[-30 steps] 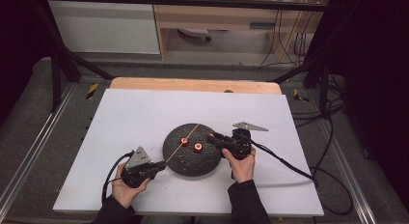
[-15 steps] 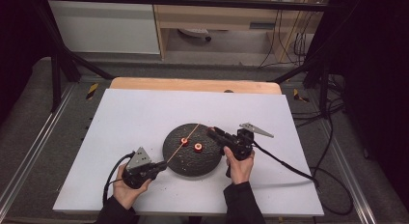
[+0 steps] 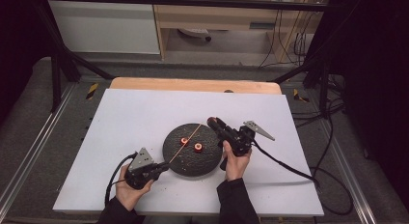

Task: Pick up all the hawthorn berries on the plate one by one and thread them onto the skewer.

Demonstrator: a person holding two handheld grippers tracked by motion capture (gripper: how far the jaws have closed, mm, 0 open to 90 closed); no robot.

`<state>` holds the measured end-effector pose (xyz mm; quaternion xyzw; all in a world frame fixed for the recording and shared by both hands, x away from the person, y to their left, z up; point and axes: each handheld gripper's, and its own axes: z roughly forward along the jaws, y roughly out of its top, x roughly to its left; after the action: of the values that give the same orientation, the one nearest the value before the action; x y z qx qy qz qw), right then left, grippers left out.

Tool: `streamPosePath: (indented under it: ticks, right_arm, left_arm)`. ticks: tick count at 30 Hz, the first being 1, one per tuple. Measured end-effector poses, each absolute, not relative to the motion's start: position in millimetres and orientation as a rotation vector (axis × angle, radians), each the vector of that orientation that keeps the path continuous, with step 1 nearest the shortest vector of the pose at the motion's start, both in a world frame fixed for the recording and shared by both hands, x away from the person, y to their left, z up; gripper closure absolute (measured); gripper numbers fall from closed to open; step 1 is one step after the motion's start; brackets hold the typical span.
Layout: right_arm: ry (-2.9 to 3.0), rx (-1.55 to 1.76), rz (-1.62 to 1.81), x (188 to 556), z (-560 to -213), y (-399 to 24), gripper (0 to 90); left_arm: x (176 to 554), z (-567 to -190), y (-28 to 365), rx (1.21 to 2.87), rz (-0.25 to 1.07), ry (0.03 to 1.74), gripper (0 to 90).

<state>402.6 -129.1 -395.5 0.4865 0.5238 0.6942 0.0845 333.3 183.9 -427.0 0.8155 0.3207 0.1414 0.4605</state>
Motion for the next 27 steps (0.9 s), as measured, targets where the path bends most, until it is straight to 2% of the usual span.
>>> streamPosePath:
  ticks: [27]
  right_arm:
    - [1.380, 1.429, 2.186, 407, -407, -119, 62.8]
  left_arm:
    - [330, -426, 170, 1.992, 0.351, 0.764, 87.8]
